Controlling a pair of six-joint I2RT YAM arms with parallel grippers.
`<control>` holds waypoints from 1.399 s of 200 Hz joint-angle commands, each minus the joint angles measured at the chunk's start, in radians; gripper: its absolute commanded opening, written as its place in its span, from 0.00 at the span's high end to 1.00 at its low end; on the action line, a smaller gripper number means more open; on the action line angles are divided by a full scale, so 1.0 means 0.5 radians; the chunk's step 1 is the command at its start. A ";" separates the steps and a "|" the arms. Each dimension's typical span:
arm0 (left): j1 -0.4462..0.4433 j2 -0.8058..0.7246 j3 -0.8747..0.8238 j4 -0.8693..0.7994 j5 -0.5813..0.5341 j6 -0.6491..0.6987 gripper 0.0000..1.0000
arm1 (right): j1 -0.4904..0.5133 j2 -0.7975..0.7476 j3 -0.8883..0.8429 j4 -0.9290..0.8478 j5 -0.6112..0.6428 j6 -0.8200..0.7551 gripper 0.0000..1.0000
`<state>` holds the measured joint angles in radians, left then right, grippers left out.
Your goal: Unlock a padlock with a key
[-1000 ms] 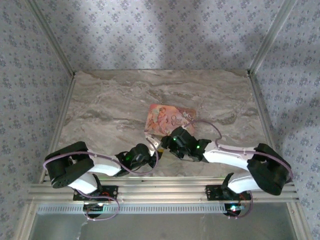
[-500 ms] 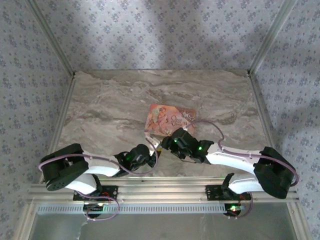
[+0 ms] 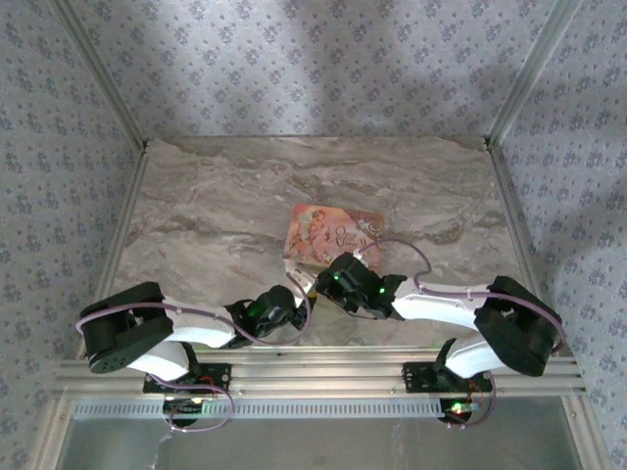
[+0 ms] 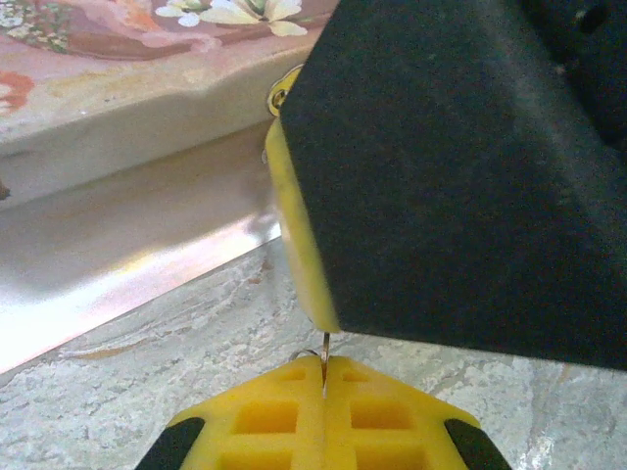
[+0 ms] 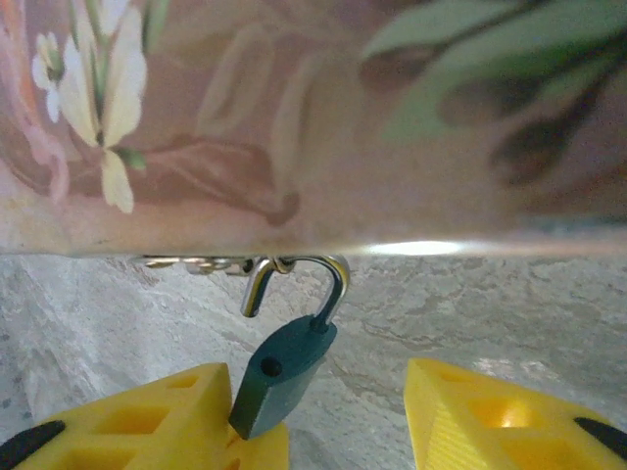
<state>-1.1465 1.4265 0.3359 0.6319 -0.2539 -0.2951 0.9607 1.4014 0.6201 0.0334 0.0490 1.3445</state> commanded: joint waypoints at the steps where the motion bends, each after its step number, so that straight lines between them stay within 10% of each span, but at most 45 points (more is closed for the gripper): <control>1: -0.032 -0.008 0.040 0.085 -0.047 0.053 1.00 | -0.017 0.033 0.060 -0.013 0.034 0.025 0.55; 51: -0.048 0.024 0.046 0.104 -0.048 0.077 1.00 | -0.052 0.085 0.123 -0.070 0.026 0.000 0.68; 89: -0.048 0.001 0.034 0.084 -0.052 0.090 1.00 | -0.068 0.112 0.140 -0.069 0.012 -0.008 1.00; 137: -0.048 -0.085 0.023 0.024 -0.040 0.099 1.00 | -0.054 0.111 0.082 0.018 0.036 0.119 1.00; 184: 0.023 -0.362 0.021 -0.322 0.069 -0.048 0.68 | 0.008 0.105 0.022 0.094 0.249 0.308 1.00; 280: 0.433 -1.482 -0.108 -1.319 0.205 -0.172 0.62 | 0.028 -0.230 -0.126 -0.213 0.576 0.434 1.00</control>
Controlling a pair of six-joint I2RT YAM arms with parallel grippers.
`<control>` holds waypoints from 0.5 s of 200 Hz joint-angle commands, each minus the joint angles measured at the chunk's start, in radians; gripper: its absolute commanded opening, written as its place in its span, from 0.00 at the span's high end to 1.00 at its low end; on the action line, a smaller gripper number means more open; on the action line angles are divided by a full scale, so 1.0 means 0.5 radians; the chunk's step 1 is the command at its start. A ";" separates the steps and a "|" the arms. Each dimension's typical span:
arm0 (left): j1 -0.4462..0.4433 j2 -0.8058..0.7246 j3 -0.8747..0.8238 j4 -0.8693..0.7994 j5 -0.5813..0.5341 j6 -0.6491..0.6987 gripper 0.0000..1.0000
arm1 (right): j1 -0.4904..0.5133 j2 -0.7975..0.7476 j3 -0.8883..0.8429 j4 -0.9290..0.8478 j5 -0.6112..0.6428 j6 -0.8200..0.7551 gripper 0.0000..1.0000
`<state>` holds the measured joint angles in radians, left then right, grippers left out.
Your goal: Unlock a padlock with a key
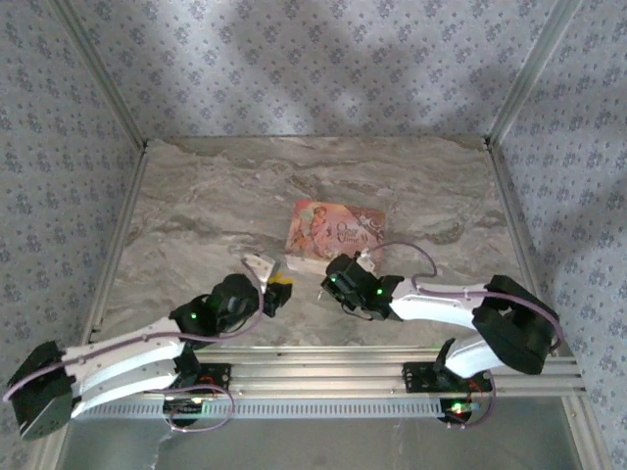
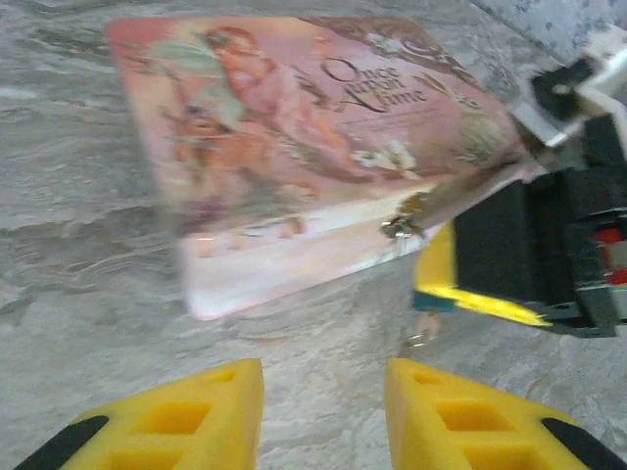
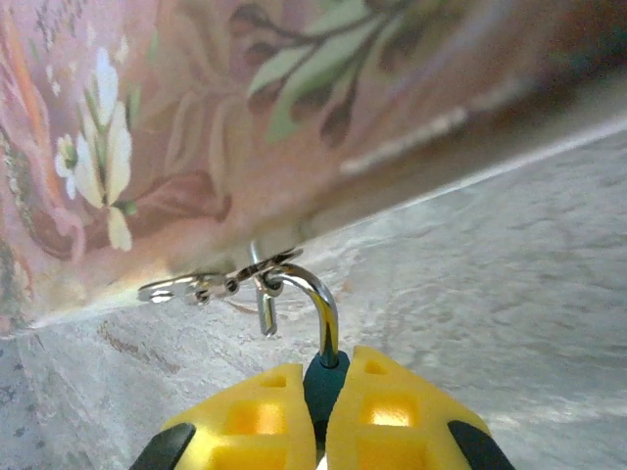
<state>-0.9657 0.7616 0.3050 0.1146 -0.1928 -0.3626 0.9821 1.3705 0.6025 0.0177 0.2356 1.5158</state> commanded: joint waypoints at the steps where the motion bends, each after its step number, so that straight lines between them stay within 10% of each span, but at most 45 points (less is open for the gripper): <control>1: 0.075 -0.156 -0.049 -0.288 0.085 -0.039 0.62 | -0.015 -0.180 -0.094 -0.184 0.208 0.093 1.00; 100: 0.124 -0.205 -0.057 -0.339 0.167 -0.070 0.62 | -0.446 -0.284 -0.244 -0.029 0.143 -0.153 1.00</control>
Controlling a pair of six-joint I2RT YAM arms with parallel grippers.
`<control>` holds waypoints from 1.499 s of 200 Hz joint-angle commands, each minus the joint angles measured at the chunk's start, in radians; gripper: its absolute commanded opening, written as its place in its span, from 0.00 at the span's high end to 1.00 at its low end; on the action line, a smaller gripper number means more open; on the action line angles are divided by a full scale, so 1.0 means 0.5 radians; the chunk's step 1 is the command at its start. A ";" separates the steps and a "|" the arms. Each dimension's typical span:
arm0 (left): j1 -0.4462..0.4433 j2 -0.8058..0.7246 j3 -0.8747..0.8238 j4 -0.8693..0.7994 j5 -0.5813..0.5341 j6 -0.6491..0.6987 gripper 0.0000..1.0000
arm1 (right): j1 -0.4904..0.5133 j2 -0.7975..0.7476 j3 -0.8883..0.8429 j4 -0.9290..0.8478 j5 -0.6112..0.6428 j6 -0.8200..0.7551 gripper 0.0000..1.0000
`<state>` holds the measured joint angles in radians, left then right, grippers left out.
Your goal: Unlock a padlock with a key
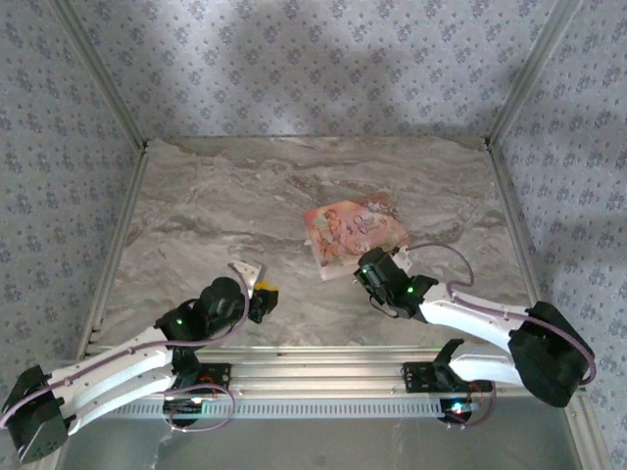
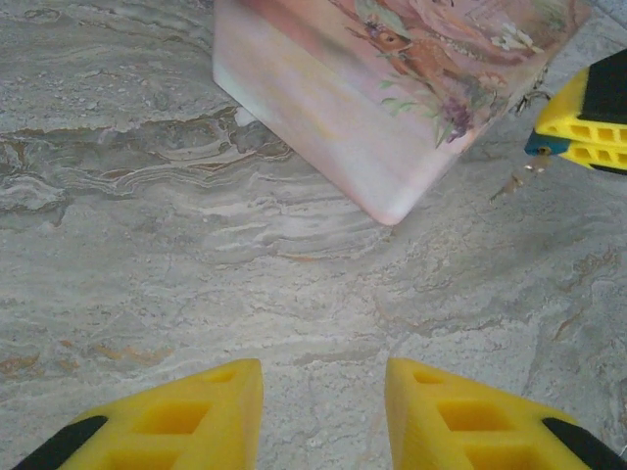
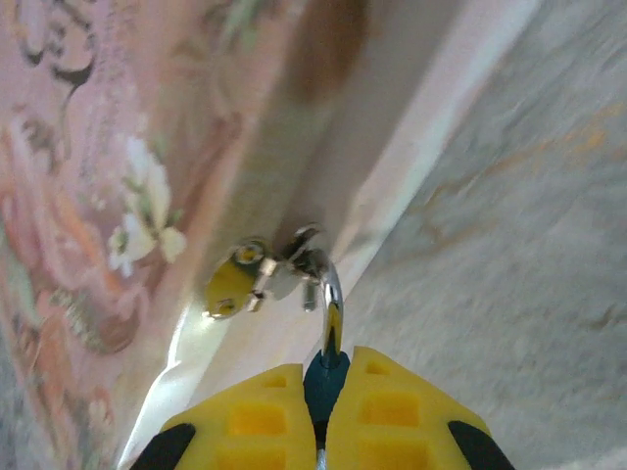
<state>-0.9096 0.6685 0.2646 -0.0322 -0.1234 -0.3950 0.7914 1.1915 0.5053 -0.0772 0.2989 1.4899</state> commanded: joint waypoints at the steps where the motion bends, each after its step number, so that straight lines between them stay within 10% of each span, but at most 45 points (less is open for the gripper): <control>1: 0.012 -0.018 0.023 -0.047 0.028 -0.006 0.62 | -0.066 0.077 -0.051 0.167 0.014 -0.103 1.00; 217: 0.014 0.017 0.192 -0.252 -0.035 0.033 0.61 | -0.685 -0.070 0.064 0.087 -0.445 -0.780 1.00; 248: 0.042 0.019 0.354 -0.523 -0.119 0.122 0.45 | -0.661 -0.382 0.119 -0.217 -0.327 -0.811 1.00; 261: 0.073 0.019 0.434 -0.645 -0.167 0.139 0.04 | -0.651 -0.503 0.139 -0.329 -0.325 -0.845 1.00; 300: 0.254 0.017 0.630 -0.976 -0.251 0.086 0.02 | -0.486 -0.559 0.266 -0.495 -0.418 -0.982 1.00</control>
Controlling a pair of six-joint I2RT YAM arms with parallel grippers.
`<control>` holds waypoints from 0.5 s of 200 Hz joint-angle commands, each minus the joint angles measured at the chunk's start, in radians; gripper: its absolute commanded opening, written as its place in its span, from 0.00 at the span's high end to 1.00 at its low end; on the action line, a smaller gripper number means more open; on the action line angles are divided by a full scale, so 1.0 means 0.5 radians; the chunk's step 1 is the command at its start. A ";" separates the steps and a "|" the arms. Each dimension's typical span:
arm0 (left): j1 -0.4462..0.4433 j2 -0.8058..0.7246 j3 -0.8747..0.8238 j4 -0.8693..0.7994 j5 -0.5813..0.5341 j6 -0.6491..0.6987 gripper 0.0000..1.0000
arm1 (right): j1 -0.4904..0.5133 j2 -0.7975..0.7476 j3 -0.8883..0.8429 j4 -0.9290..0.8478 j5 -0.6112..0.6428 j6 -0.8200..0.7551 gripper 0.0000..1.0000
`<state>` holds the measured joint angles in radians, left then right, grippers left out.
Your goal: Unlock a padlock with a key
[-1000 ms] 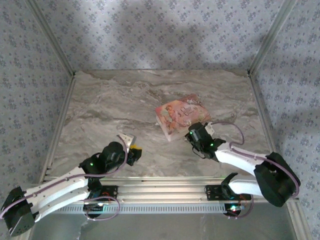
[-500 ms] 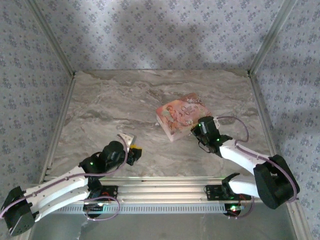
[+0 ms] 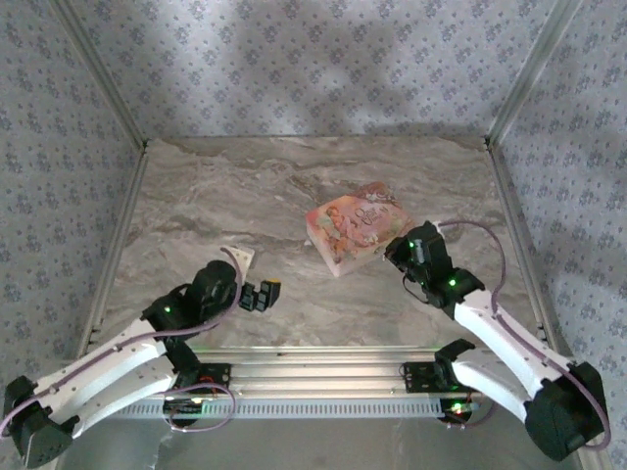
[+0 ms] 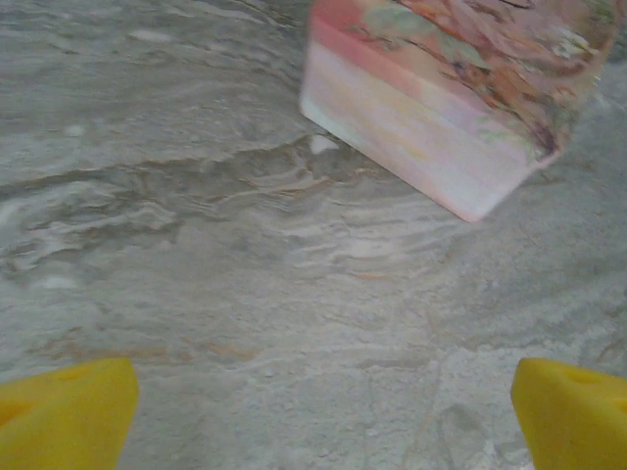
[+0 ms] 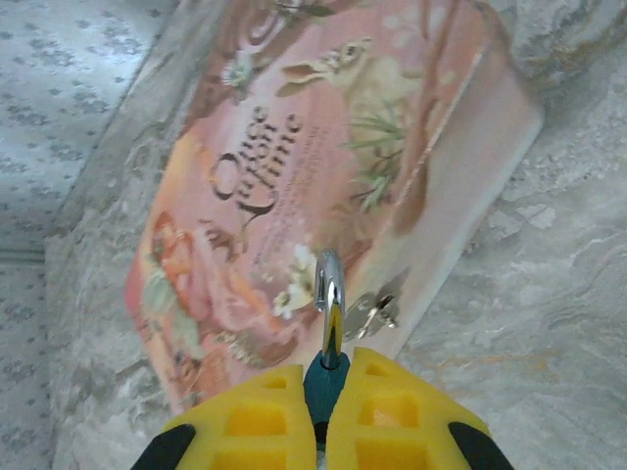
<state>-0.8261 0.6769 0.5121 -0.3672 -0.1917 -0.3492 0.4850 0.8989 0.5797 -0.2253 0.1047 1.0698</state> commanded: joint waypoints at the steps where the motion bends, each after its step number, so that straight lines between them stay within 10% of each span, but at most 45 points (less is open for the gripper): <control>1: 0.089 0.000 0.141 -0.314 -0.122 -0.009 0.02 | 0.138 0.032 0.123 -0.199 -0.031 -0.145 1.00; 54: 0.239 -0.046 0.252 -0.610 -0.259 -0.188 0.02 | 0.760 0.797 0.626 -0.076 -0.139 -0.376 0.98; 100: 0.269 -0.136 0.192 -0.767 -0.206 -0.384 0.02 | 0.901 1.643 1.263 -0.015 -0.624 -0.637 0.94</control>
<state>-0.6998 0.6411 0.6071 -0.6811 -0.2966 -0.4675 0.9283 1.5749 1.0771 -0.2367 -0.0586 0.8562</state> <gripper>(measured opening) 0.979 0.056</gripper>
